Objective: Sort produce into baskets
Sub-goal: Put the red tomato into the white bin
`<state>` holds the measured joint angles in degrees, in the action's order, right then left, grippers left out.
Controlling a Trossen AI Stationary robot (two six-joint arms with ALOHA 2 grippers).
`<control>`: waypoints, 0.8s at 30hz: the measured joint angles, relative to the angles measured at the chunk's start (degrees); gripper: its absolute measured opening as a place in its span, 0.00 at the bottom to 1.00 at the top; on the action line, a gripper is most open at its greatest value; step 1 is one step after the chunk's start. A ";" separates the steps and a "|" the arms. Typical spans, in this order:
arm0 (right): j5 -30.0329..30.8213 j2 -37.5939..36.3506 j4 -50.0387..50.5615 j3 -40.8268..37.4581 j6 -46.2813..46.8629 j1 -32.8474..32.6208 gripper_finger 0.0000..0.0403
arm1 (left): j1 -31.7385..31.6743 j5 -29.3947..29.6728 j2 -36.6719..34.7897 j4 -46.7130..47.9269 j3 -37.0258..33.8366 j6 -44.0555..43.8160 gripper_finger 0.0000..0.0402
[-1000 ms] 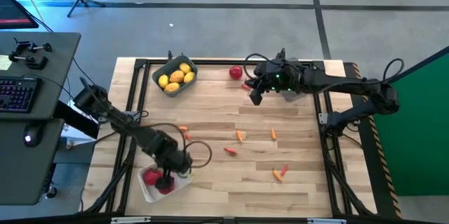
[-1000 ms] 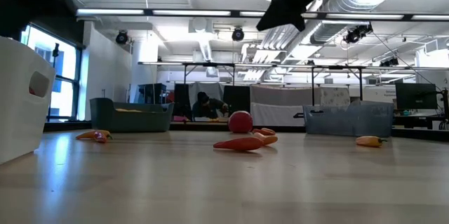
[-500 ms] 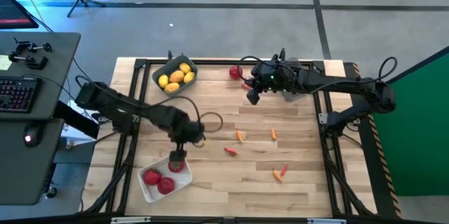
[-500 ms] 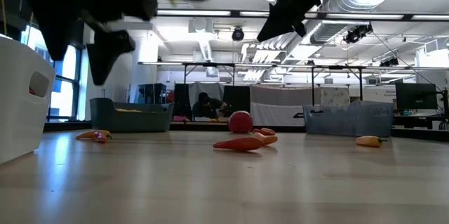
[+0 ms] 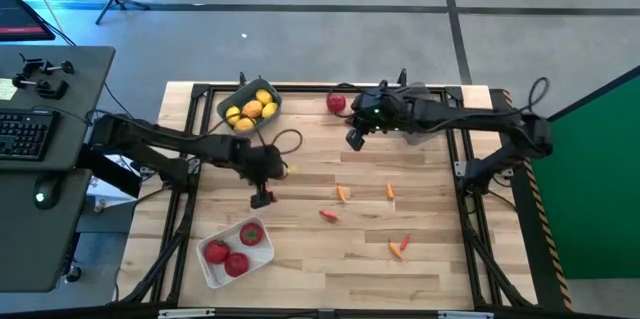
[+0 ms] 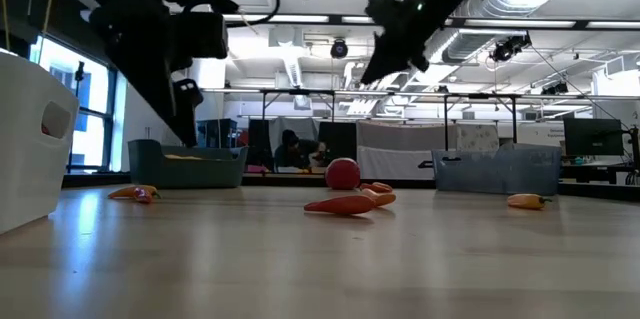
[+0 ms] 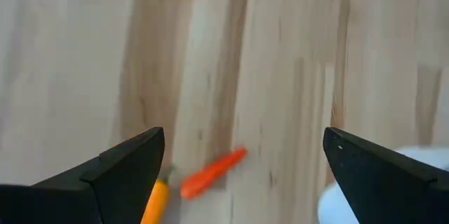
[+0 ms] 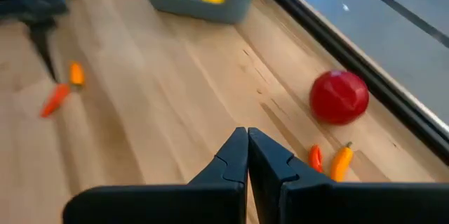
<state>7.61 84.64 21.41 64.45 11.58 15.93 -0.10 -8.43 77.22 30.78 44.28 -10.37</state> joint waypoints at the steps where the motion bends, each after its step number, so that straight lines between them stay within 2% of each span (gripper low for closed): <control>1: 0.38 1.30 -0.07 0.00 -0.02 0.21 0.01 | -0.69 -0.03 -1.13 -1.80 -1.31 -0.25 0.94; 3: 0.99 4.07 -0.88 0.00 -0.03 0.50 0.05 | -2.14 -0.59 -3.43 -4.34 -3.66 -0.84 0.94; 6: 0.37 7.93 -2.45 0.00 0.76 1.73 0.16 | -5.18 -2.59 -7.66 -4.23 -7.16 1.79 0.94; 11: -1.88 14.25 -1.53 2.16 4.56 5.36 0.45 | -10.01 -3.64 -14.44 -4.31 -12.44 3.98 0.94; 16: -1.99 19.99 2.34 8.72 1.47 8.66 0.70 | -12.46 -5.27 -17.61 -5.51 -14.32 4.07 0.94; 20: -1.84 23.65 5.27 15.38 -4.04 11.16 0.81 | -13.97 -5.33 -18.53 -5.02 -14.34 5.42 0.94; 24: -3.51 27.49 6.63 20.20 -9.14 13.83 0.83 | -14.21 -5.31 -17.98 -5.02 -14.34 4.20 0.94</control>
<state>4.10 112.12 28.04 84.64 2.44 29.77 -14.31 -13.74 59.23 25.76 29.93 -6.17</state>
